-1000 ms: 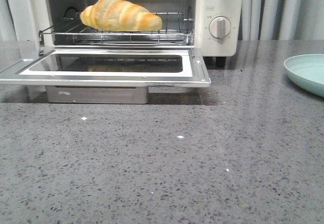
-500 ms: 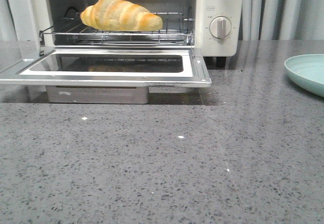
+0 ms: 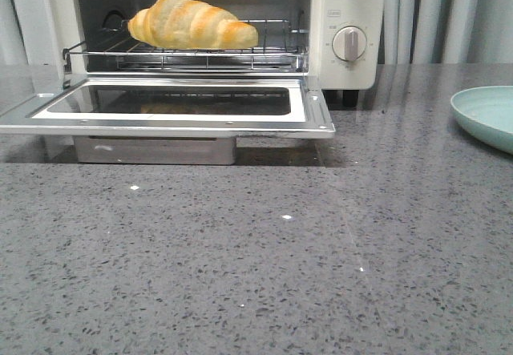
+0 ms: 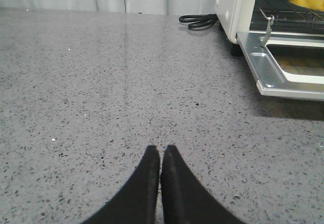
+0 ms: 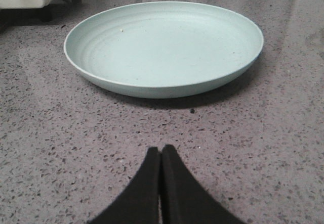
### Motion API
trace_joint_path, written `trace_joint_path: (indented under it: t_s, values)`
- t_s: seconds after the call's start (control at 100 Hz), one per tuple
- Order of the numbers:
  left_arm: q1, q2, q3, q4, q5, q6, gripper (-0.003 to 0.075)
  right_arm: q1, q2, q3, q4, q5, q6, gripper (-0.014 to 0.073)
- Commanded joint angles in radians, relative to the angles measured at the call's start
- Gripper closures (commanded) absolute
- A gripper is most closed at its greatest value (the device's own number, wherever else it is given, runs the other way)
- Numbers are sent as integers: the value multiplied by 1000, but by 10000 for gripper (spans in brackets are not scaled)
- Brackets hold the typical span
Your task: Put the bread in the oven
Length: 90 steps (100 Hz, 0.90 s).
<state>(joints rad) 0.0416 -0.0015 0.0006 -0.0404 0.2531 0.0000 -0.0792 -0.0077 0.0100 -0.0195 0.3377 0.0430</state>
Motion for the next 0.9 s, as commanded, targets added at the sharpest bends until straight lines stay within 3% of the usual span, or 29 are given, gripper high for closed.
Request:
trace_joint_path:
  t_s: [0.0, 0.36, 0.89]
  values:
    - [2, -27, 10, 20, -78, -11, 741, -7, -21, 26, -17, -22, -12, 661]
    - [2, -27, 22, 40, 7, -11, 741, -7, -21, 26, -17, -22, -12, 661]
    - [-36, -27, 22, 49, 7, -11, 741, -7, -21, 26, -17, -22, -12, 661]
